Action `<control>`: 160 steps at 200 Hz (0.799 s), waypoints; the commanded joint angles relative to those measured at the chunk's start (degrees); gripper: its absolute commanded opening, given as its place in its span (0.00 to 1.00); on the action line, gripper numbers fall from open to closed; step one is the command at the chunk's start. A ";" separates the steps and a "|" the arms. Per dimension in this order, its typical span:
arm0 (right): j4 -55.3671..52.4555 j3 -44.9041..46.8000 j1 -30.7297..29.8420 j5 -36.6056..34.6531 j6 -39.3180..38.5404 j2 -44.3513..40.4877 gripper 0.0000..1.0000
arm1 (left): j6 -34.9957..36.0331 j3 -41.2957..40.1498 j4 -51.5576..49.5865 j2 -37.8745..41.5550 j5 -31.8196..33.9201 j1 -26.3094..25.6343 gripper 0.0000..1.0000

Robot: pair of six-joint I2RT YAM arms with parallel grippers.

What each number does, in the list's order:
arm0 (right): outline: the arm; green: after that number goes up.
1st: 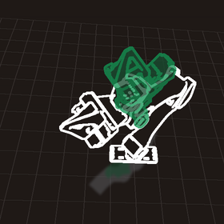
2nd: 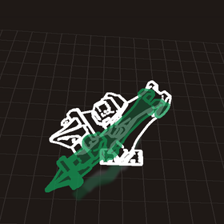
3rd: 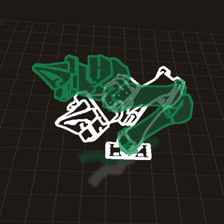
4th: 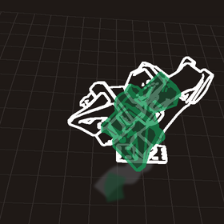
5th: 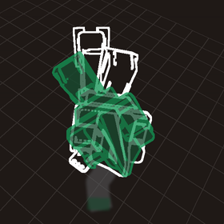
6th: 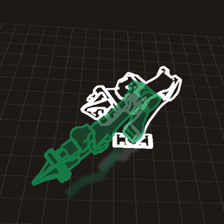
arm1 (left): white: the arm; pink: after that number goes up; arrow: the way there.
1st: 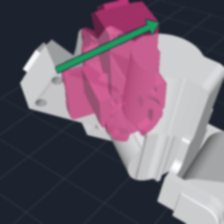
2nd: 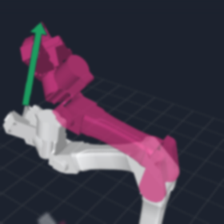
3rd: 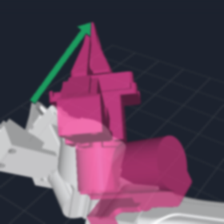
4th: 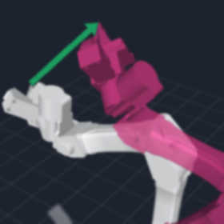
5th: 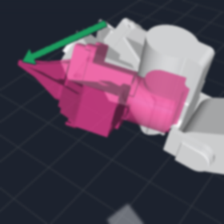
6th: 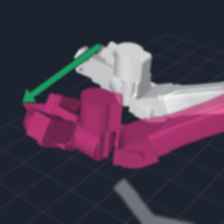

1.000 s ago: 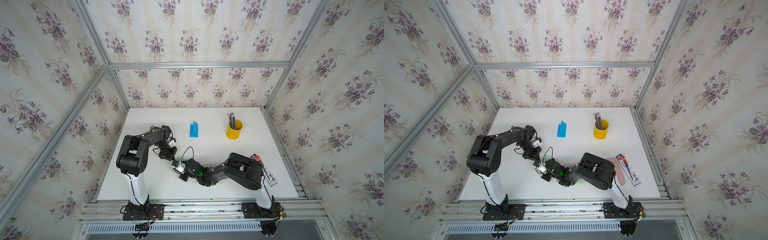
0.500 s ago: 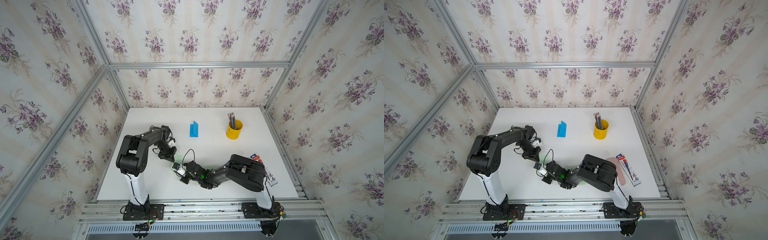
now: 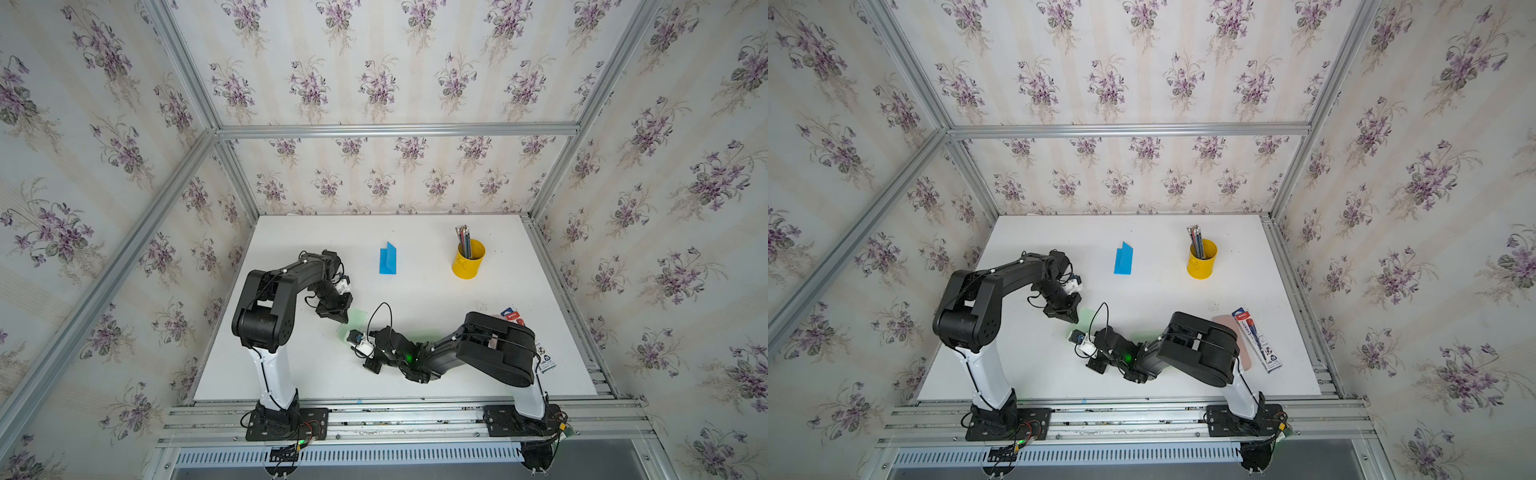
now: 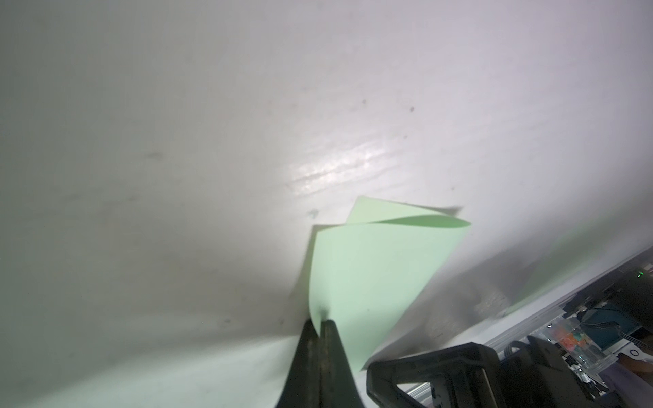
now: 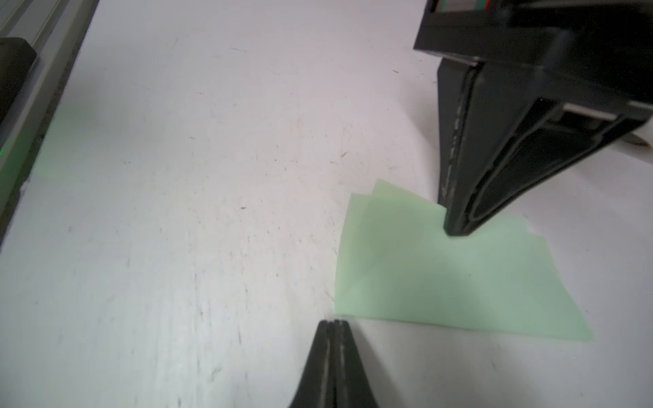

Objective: Fold the square paper along the opposite sides
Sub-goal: Smooth out the paper at the center of the board.

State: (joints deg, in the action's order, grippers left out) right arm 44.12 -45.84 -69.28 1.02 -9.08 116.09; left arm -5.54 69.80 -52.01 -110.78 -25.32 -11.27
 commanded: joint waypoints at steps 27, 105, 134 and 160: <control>-7.48 0.50 5.84 -3.11 -0.34 -7.80 0.00 | -1.94 -3.07 2.46 2.85 -2.17 -0.31 0.00; -12.88 -14.66 12.60 -0.83 -1.91 2.62 0.00 | -10.50 -8.04 9.01 7.71 -5.37 -2.00 0.00; -13.32 -14.83 12.06 -1.32 -2.08 4.83 0.00 | -10.20 -8.25 8.94 6.38 -3.90 -2.00 0.00; -14.62 -15.32 12.06 -2.24 -1.77 6.98 0.00 | -10.04 -8.62 8.91 5.63 -2.54 -1.90 0.00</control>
State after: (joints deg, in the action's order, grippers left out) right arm 33.12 -60.95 -57.08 -0.56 -10.41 121.58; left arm -15.68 61.41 -43.51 -104.81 -28.69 -13.15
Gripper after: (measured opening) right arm 0.067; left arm 0.058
